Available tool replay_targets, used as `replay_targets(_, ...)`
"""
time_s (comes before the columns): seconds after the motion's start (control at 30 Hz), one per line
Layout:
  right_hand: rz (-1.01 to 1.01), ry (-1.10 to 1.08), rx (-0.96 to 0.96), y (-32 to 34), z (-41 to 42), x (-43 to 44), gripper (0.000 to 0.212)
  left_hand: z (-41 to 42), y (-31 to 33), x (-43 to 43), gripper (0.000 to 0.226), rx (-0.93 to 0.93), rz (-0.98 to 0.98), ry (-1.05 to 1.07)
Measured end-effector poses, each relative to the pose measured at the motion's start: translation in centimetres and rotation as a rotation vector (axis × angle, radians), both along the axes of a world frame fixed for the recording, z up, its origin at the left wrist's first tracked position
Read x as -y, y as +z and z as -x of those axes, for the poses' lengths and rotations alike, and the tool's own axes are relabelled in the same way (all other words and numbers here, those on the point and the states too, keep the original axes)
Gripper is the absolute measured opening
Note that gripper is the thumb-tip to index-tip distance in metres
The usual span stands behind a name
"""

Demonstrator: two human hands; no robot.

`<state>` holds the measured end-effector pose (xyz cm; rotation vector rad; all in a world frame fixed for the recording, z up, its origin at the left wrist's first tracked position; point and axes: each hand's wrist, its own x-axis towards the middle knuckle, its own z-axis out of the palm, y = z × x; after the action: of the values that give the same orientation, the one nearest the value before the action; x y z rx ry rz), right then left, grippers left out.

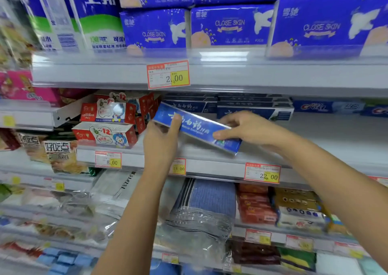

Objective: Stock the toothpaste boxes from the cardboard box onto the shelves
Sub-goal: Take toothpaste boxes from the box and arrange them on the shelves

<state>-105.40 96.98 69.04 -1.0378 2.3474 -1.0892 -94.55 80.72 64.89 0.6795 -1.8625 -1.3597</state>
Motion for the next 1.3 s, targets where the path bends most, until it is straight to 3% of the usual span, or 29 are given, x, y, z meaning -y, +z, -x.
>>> replay_targets(0.07, -0.002, -0.122, -0.128, 0.4, 0.9, 1.1, 0.039, 0.0, -0.8, 1.5, 0.063, 0.288, 0.362, 0.085)
replay_targets(0.17, -0.035, -0.173, -0.181, -0.5, 1.8, 4.0, 0.040, 0.5, -2.0, 2.9, 0.053, 0.590, 0.611, 0.027)
replay_targets(0.23, -0.107, -0.168, -0.284, -1.6, 2.5, 6.1, 0.041, 0.8, -2.5, 3.2, 0.050, 0.635, 0.711, 0.004)
replay_targets(0.37, -0.146, -0.157, -0.496, -3.0, 4.5, 9.3, 0.046, 0.5, -3.1, 3.5, 0.088, 0.663, 0.866, 0.023)
replay_targets(0.43, -0.167, -0.168, -0.627, -3.1, 5.5, 10.6, 0.045, 0.4, -3.2, 3.5, 0.096, 0.687, 0.898, 0.030)
replay_targets(0.57, -0.258, -0.176, -0.789, -3.0, 7.4, 11.9, 0.037, 0.5, -3.5, 3.6, 0.085, 0.651, 0.946, 0.035)
replay_targets(0.73, -0.269, -0.222, -0.856, -4.3, 8.6, 11.9, 0.040, 0.3, -3.5, 3.0, 0.033, 0.589, 1.024, 0.046)
replay_targets(0.93, -0.318, -0.302, -0.964, -4.5, 8.5, 12.0, 0.036, 0.0, -2.4, 2.3, 0.041, 0.780, 0.951, 0.012)
replay_targets(1.03, -0.318, -0.342, -1.011, -4.5, 8.1, 12.2, 0.045, 0.2, -2.3, 2.3, 0.043, 0.805, 0.929, 0.018)
replay_targets(1.17, -0.365, -0.316, -1.031, -4.2, 7.3, 12.3, 0.037, 0.3, -2.5, 2.4, 0.043, 0.809, 0.931, 0.014)
replay_targets(1.3, -0.318, -0.257, -0.830, -3.6, 5.7, 11.2, 0.030, 0.4, -2.9, 2.8, 0.045, 0.747, 0.876, 0.037)
